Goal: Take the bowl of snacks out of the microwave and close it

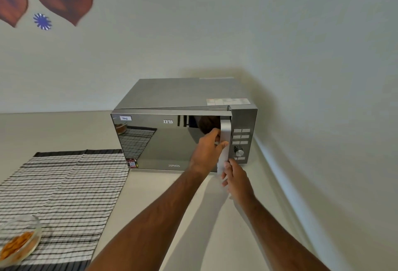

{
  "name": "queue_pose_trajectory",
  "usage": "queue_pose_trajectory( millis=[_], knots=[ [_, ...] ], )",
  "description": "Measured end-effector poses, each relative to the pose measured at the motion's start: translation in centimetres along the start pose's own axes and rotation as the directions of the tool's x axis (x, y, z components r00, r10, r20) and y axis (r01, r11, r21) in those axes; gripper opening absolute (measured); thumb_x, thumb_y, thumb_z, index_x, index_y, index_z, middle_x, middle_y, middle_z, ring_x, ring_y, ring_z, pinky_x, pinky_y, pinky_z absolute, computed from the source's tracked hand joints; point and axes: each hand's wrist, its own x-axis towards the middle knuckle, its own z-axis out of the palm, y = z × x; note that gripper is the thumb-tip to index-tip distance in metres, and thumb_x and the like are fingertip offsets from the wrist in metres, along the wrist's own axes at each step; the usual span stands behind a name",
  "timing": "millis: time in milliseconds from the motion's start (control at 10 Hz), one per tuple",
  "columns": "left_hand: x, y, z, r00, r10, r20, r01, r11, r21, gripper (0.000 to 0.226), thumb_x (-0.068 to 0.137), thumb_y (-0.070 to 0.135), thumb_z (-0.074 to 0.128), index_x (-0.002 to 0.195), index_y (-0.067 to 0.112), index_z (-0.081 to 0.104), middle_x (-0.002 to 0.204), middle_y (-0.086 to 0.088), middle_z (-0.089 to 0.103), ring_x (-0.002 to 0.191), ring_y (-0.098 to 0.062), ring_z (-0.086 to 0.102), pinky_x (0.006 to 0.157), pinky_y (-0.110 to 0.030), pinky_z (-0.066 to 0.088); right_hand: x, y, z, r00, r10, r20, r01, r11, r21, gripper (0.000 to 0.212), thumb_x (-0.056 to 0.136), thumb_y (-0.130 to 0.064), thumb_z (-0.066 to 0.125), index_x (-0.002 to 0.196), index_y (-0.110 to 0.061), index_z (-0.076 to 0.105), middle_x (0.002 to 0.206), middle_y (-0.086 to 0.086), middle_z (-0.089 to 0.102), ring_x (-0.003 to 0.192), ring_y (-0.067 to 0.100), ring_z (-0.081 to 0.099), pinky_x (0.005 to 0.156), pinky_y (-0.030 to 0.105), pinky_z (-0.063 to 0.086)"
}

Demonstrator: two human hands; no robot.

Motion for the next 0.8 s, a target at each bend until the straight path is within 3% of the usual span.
queue_pose_trajectory(
  millis=[200,400,500,700,800],
  knots=[
    [2.3,0.4,-0.1,0.999,-0.025,0.026,0.024,1.0,0.016,0.033,0.106,0.027,0.067,0.136,0.016,0.058,0.135,-0.009,0.07,0.127,-0.028,0.069,0.109,-0.043,0.058,2.6,-0.1,-0.2,0.999,0.027,0.026,-0.027,1.0,-0.003,0.039,0.113,-0.047,0.035,0.133,-0.025,0.059,0.091,-0.002,0.072,0.081,0.027,0.079,0.08,0.04,0.065],
    [3.4,0.2,0.0,0.999,-0.023,0.023,0.023,0.999,0.025,0.032,0.106,0.025,0.067,0.134,0.013,0.058,0.133,-0.013,0.07,0.125,-0.031,0.069,0.107,-0.047,0.059,3.9,-0.1,0.0,1.0,0.023,0.016,-0.023,0.999,-0.033,0.038,0.113,-0.046,0.035,0.131,-0.023,0.06,0.092,0.001,0.072,0.076,0.027,0.079,0.071,0.033,0.061],
    [3.6,0.1,0.0,1.0,-0.021,0.021,0.021,1.0,0.018,0.031,0.106,0.024,0.067,0.134,0.013,0.059,0.132,-0.013,0.07,0.124,-0.031,0.069,0.107,-0.047,0.059,4.1,-0.2,0.0,0.999,0.021,0.024,-0.02,0.999,-0.047,0.036,0.113,-0.046,0.034,0.128,-0.025,0.06,0.092,0.001,0.071,0.077,0.028,0.079,0.078,0.039,0.064],
    [3.6,0.2,0.4,0.999,-0.033,0.014,0.034,0.999,-0.039,0.033,0.106,0.023,0.066,0.137,0.014,0.059,0.135,-0.011,0.07,0.126,-0.028,0.069,0.11,-0.044,0.058,4.1,-0.5,-0.6,1.0,0.006,0.023,-0.005,0.997,-0.074,0.038,0.112,-0.046,0.035,0.13,-0.022,0.059,0.094,-0.002,0.071,0.078,0.025,0.079,0.078,0.036,0.064],
    [3.1,-0.9,0.3,1.0,-0.011,-0.012,0.011,1.0,-0.017,0.028,0.108,0.023,0.063,0.135,0.015,0.066,0.131,-0.009,0.074,0.12,-0.024,0.072,0.106,-0.038,0.059,3.3,-0.1,0.1,1.0,-0.019,-0.008,0.018,0.995,-0.093,0.042,0.112,-0.048,0.037,0.139,-0.02,0.053,0.116,0.002,0.074,0.092,0.028,0.078,0.086,0.044,0.067]
  ],
)
